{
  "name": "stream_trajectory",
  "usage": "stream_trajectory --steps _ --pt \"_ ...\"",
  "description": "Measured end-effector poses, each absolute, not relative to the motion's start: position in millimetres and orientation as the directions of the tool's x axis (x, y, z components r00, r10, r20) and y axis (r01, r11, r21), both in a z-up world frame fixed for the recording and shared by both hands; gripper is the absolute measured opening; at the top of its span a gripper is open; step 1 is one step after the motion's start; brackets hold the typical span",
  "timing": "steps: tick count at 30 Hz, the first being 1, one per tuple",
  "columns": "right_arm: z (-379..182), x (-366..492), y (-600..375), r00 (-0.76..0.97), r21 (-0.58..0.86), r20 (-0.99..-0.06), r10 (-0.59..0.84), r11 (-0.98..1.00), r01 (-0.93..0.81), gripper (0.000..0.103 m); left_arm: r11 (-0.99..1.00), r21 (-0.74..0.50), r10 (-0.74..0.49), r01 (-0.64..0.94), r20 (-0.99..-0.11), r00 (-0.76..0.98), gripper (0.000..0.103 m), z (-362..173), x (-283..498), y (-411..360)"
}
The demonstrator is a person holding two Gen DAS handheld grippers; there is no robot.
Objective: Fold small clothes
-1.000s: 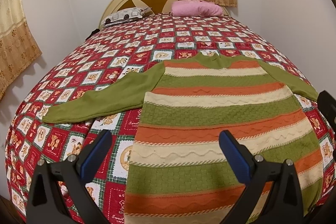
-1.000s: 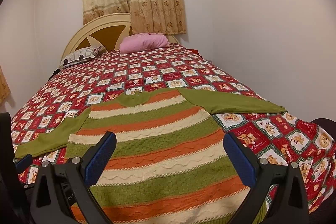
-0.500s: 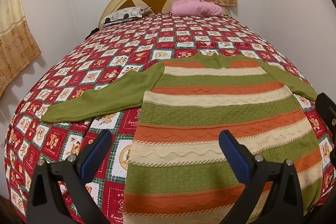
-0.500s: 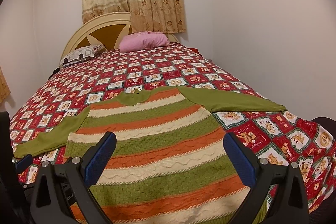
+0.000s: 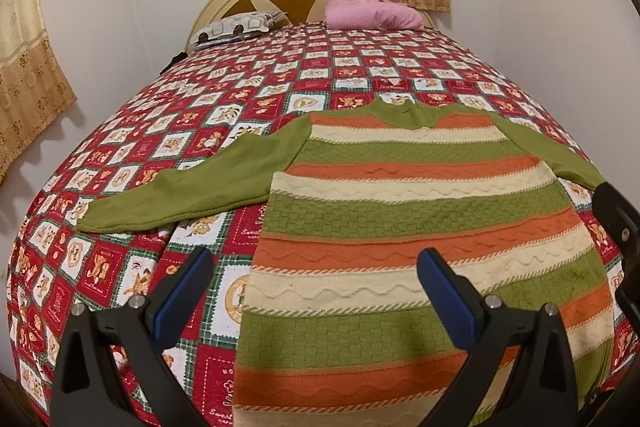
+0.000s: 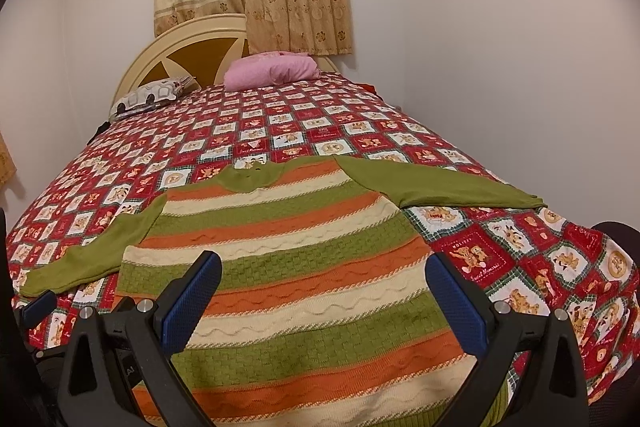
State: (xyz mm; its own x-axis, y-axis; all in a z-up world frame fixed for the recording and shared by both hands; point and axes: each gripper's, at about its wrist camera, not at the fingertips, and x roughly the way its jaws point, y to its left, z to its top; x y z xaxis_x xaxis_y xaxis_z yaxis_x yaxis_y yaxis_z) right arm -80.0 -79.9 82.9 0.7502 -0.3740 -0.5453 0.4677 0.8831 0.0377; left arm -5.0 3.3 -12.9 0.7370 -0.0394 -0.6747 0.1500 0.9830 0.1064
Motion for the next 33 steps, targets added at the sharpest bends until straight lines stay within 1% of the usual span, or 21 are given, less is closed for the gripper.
stream_trajectory --steps 13,33 --pt "79.1 -70.1 -84.1 0.726 0.006 -0.567 -0.389 0.879 0.476 0.102 0.982 0.083 -0.068 0.172 -0.687 0.724 0.103 -19.8 -4.5 -4.6" --pt "69.7 -54.5 -104.4 0.708 0.011 -0.589 -0.391 0.871 0.491 0.102 0.982 0.056 -0.088 0.179 -0.705 0.704 0.103 -25.3 16.7 -5.6"
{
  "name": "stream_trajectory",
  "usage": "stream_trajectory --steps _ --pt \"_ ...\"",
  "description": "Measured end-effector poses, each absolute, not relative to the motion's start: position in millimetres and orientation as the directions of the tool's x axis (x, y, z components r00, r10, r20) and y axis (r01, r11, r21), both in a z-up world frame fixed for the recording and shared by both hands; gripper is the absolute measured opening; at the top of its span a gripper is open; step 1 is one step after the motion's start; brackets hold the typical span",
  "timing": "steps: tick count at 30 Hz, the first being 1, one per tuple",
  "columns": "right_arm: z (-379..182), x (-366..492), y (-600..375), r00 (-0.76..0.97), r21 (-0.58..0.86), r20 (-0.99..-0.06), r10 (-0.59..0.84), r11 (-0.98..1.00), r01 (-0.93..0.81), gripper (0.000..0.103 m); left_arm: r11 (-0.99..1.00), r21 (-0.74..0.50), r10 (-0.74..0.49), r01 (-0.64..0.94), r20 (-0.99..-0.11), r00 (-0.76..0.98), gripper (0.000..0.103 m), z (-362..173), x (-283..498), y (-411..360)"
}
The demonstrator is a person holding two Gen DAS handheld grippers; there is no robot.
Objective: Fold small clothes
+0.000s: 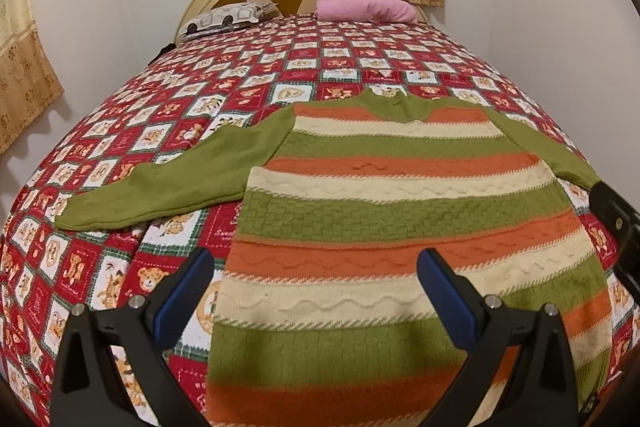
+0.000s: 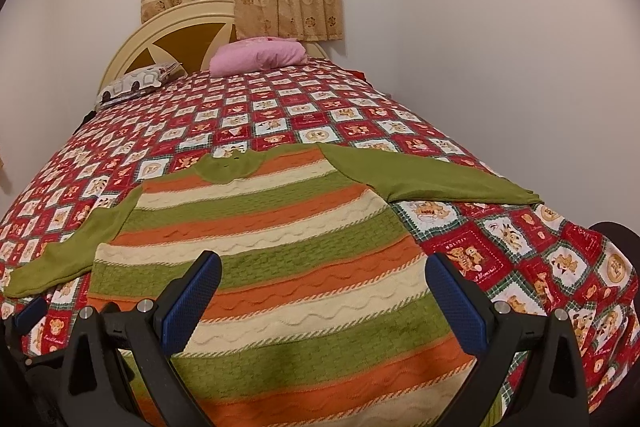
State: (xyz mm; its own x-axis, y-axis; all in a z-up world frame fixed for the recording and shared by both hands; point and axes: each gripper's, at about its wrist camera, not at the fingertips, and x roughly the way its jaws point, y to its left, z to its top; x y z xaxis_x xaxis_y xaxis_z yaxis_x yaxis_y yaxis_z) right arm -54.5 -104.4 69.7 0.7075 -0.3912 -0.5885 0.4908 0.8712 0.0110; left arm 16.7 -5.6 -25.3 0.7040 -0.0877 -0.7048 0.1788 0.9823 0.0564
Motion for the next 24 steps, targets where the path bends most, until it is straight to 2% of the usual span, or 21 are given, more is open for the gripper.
stream_trajectory --steps 8,12,14,16,19,24 --pt "64.4 -42.8 -130.3 0.698 -0.013 -0.582 -0.418 0.863 0.506 0.102 0.984 0.056 -0.087 0.166 -0.666 0.741 0.103 -33.8 48.9 -10.0" --pt "54.8 -35.0 -168.1 0.687 0.014 -0.607 -0.399 0.859 0.511 0.101 0.986 0.049 -0.089 0.161 -0.658 0.748 0.103 -45.9 66.5 -8.6" --pt "49.3 -34.9 -197.9 0.671 0.044 -0.621 -0.404 0.837 0.545 0.097 0.987 0.029 -0.096 0.159 -0.684 0.723 0.103 -57.6 76.7 -6.4" --pt "43.3 -36.4 -233.0 0.646 0.072 -0.641 -0.414 0.806 0.588 0.083 0.99 0.012 -0.092 0.143 -0.714 0.694 0.103 -69.6 84.2 -4.5" --pt "33.2 -43.1 -300.8 0.614 0.15 -0.675 -0.409 0.739 0.657 0.073 0.993 0.008 -0.071 0.116 -0.747 0.661 0.103 -88.8 89.6 -2.8" --pt "13.4 -67.1 -419.0 0.556 0.304 -0.721 -0.413 0.533 0.79 0.072 0.994 0.004 -0.068 0.111 -0.769 0.636 0.103 -95.3 90.6 -4.9"
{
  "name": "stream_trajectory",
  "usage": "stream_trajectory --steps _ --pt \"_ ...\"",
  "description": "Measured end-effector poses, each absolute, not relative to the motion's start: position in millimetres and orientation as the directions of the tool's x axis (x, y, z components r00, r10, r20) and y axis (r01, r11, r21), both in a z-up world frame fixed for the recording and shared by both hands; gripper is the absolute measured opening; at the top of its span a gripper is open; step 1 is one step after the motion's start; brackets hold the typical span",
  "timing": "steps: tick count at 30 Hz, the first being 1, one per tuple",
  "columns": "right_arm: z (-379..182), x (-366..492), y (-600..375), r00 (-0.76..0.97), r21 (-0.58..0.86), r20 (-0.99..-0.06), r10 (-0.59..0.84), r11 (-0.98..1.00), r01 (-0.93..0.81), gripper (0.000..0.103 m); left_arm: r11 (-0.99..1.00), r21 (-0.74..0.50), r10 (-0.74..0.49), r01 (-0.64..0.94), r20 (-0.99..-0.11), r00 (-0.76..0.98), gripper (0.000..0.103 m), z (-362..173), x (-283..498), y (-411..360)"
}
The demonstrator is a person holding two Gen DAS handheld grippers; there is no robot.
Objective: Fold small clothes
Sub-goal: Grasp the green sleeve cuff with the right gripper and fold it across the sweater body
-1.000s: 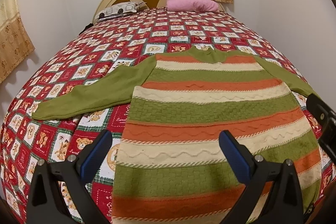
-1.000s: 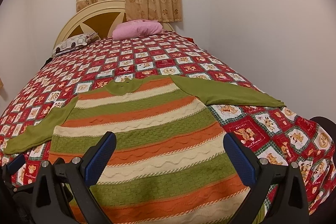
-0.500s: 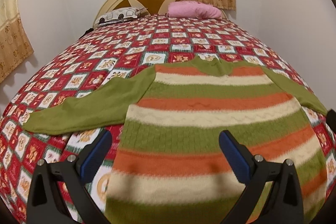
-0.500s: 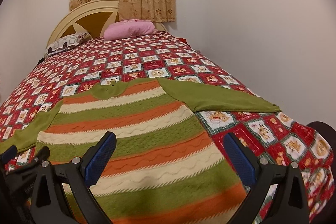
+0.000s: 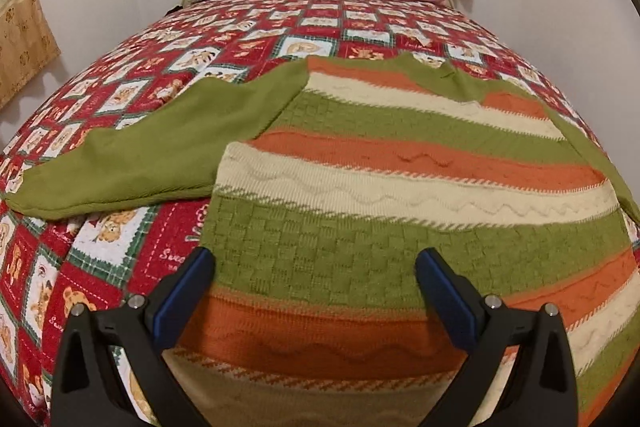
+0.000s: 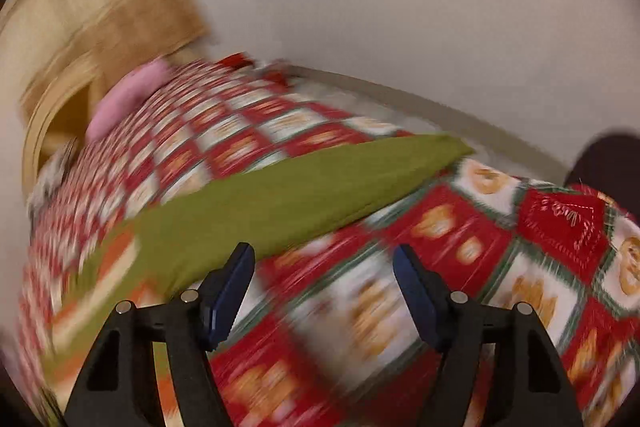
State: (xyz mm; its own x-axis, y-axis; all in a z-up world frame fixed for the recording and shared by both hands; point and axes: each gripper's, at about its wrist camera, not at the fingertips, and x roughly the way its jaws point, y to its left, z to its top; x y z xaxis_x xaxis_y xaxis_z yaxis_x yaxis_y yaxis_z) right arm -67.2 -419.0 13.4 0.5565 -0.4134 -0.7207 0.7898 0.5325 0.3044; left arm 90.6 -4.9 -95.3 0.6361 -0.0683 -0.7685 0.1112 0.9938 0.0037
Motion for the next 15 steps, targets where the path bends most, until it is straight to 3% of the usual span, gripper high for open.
stream_trajectory --steps 2,4,9,15 --pt "0.4 -71.2 -459.1 0.524 0.33 -0.748 -0.407 0.457 0.826 0.066 0.993 0.006 -0.067 0.115 -0.775 0.629 0.103 -97.4 92.0 -6.6" --pt "-13.2 -69.4 -488.6 0.485 0.321 -0.783 -0.389 0.415 0.852 0.05 0.993 0.007 -0.066 0.115 -0.78 0.622 0.103 -99.2 93.8 -6.6" --pt "-49.0 -62.4 -539.1 0.444 0.347 -0.832 -0.333 0.312 0.884 0.05 0.993 0.012 -0.064 0.118 -0.784 0.617 0.103 -101.7 98.4 -7.0" --pt "-61.3 -59.5 -566.4 0.455 0.375 -0.812 -0.365 0.272 0.887 0.048 0.993 0.015 -0.06 0.117 -0.787 0.614 0.103 -102.9 100.3 -7.4"
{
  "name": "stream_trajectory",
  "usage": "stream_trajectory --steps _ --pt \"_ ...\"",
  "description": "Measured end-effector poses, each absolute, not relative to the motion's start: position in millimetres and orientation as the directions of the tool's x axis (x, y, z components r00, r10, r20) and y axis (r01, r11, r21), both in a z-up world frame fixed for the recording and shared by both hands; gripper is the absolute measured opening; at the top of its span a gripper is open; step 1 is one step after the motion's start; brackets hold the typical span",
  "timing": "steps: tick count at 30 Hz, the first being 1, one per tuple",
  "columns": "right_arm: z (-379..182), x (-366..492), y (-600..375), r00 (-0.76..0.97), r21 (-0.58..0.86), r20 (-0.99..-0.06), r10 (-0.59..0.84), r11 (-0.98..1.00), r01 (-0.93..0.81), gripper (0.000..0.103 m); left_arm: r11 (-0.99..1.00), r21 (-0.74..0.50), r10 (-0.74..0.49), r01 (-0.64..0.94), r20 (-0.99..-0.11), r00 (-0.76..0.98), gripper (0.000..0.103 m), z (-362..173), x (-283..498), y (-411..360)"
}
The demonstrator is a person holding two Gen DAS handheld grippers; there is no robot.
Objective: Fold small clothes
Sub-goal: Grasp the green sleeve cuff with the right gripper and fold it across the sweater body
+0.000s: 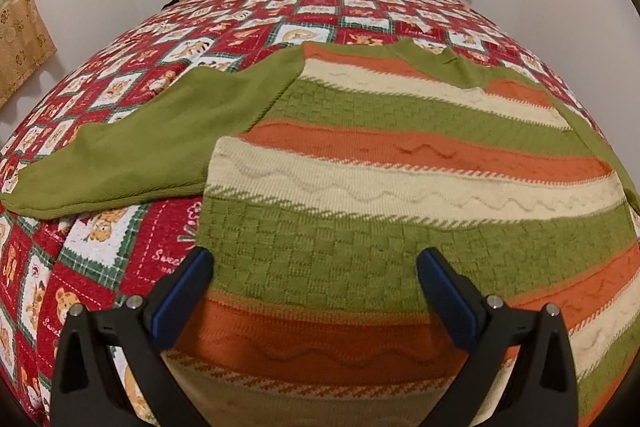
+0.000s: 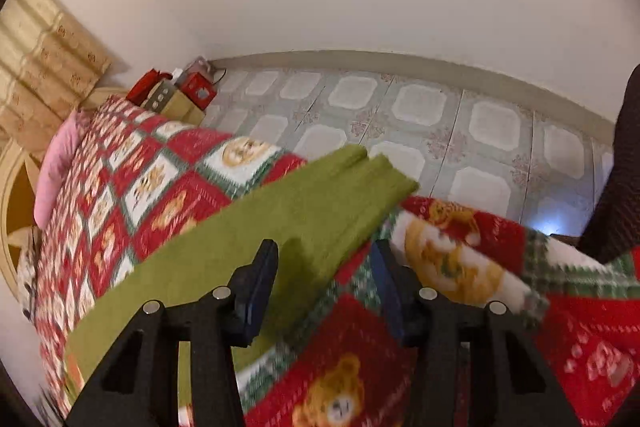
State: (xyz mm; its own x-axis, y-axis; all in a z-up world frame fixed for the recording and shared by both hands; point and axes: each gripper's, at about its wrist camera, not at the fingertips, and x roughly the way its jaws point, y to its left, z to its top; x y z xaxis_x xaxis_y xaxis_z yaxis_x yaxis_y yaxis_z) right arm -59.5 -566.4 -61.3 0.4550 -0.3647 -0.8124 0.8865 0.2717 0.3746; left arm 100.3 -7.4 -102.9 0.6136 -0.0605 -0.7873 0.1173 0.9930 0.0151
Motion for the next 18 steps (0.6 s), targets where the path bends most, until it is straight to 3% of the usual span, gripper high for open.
stream_trajectory --steps 2,3,4,10,18 --pt "-64.4 -58.3 -569.3 0.449 0.373 -0.814 -0.368 0.261 0.89 0.033 0.993 0.015 -0.061 0.117 -0.788 0.613 0.103 -103.3 100.5 -6.9" --pt "-64.0 -56.5 -569.7 0.445 0.363 -0.816 -0.371 0.271 0.892 0.017 0.993 0.014 -0.061 0.117 -0.788 0.613 0.103 -103.2 100.4 -7.0" --pt "-63.1 -56.0 -570.6 0.461 0.374 -0.81 -0.363 0.286 0.882 0.01 0.993 0.015 -0.061 0.118 -0.787 0.614 0.103 -103.2 100.0 -7.2" --pt "-30.5 -55.6 -555.2 0.502 0.348 -0.753 -0.425 0.391 0.852 0.008 0.993 0.012 -0.063 0.118 -0.786 0.615 0.103 -103.6 100.3 -7.7" --pt "61.9 -21.6 -467.2 0.641 0.3 -0.626 -0.443 0.622 0.723 0.008 0.993 -0.008 -0.08 0.119 -0.784 0.615 0.103 -103.9 100.3 -5.4"
